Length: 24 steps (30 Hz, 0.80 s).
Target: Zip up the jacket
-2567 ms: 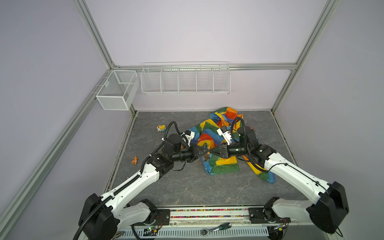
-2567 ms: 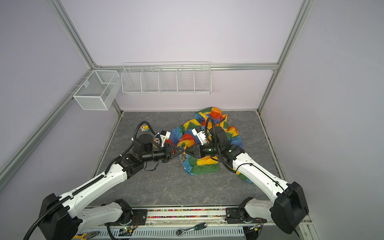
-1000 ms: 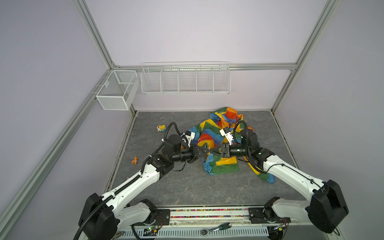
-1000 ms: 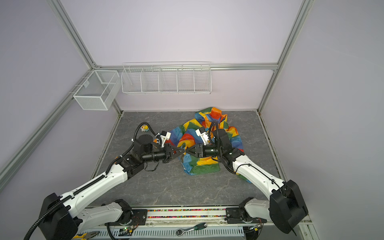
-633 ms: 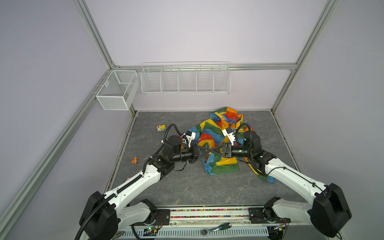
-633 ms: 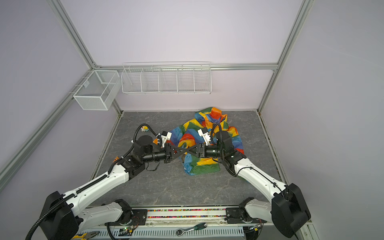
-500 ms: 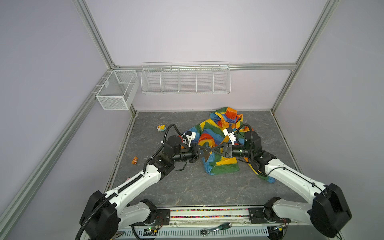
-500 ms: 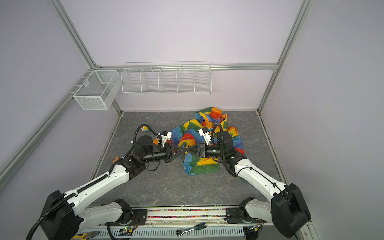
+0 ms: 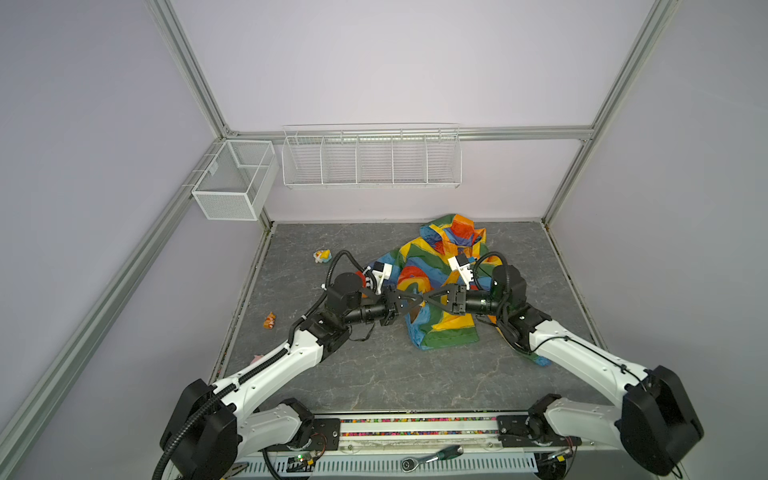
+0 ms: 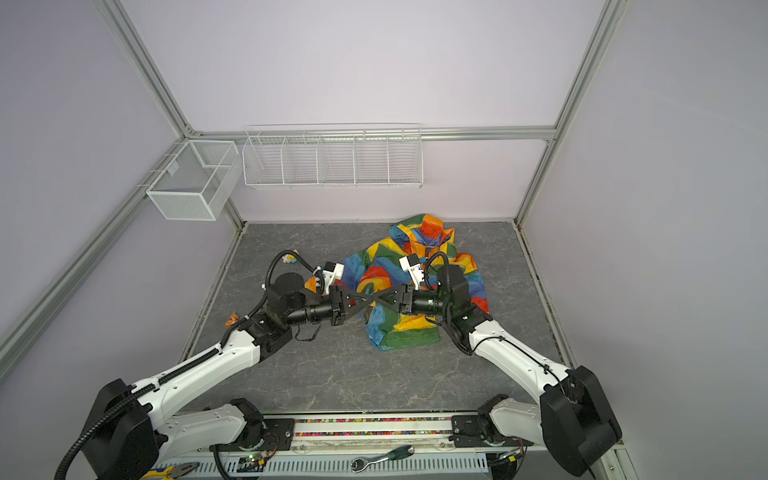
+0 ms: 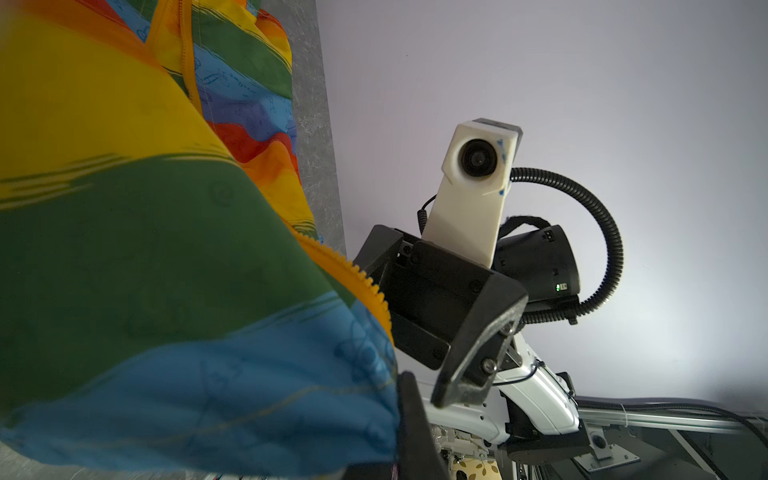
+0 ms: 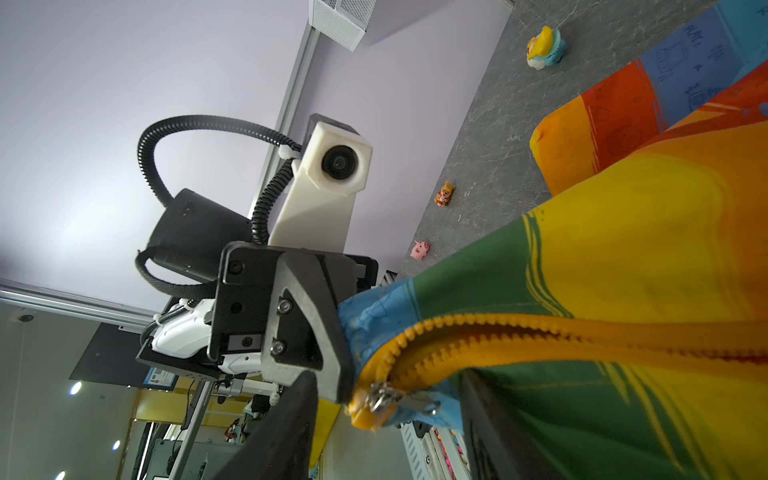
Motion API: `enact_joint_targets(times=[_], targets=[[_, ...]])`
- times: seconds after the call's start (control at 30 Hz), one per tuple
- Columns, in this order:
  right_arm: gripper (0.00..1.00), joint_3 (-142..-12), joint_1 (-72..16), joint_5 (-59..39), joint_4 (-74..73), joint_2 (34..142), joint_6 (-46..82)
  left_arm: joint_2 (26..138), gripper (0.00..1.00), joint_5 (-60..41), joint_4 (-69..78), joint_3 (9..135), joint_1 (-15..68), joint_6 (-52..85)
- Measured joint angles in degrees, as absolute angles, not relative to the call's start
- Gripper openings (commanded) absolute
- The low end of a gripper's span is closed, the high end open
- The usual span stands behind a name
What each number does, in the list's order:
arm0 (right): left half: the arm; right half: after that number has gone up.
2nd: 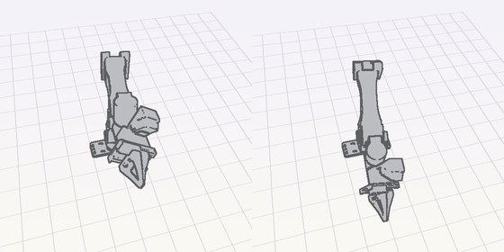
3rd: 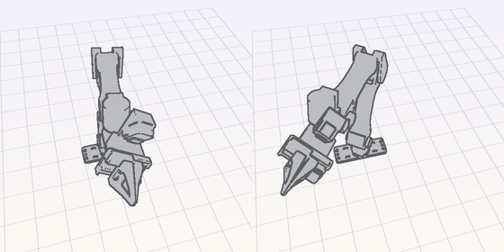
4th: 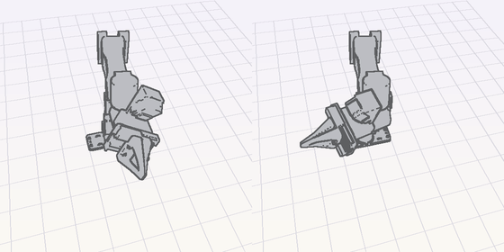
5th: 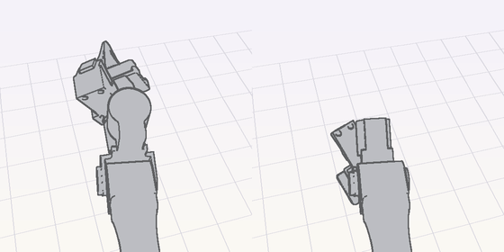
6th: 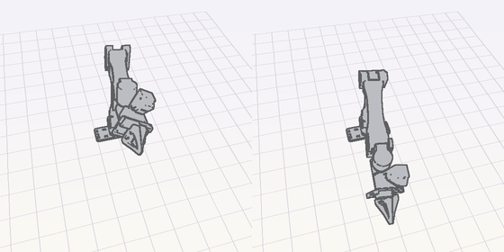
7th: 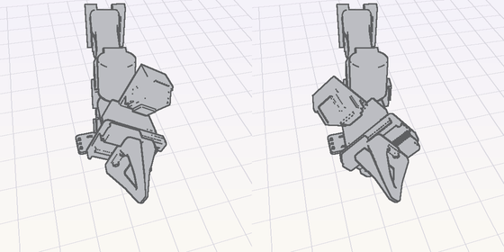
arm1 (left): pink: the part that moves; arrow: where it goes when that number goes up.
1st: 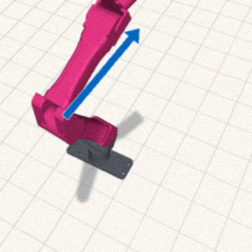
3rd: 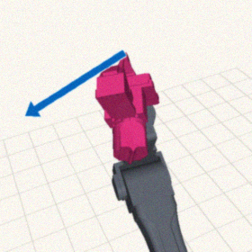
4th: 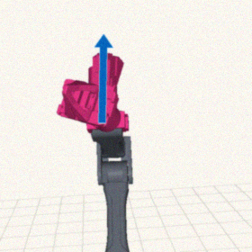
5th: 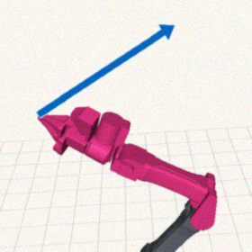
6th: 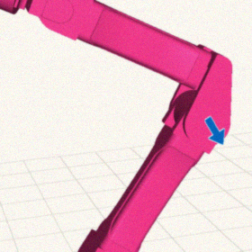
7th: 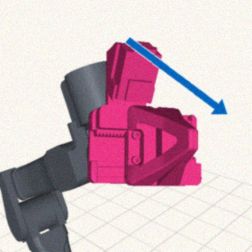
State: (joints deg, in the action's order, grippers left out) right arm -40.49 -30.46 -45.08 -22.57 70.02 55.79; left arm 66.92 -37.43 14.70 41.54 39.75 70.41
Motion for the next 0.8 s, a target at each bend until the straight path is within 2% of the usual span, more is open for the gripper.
enact_joint_targets(times=[0.37,0.8], targets=[[0.61,-38.83,-30.46,-45.34,-29.39,69.97,60.45,67.48,0.00,-37.80,21.28,40.05,39.77,73.01],[0.50,-38.04,-30.00,-45.47,-31.35,68.23,62.96,68.49,0.00,-38.72,25.56,39.92,39.77,74.59]])
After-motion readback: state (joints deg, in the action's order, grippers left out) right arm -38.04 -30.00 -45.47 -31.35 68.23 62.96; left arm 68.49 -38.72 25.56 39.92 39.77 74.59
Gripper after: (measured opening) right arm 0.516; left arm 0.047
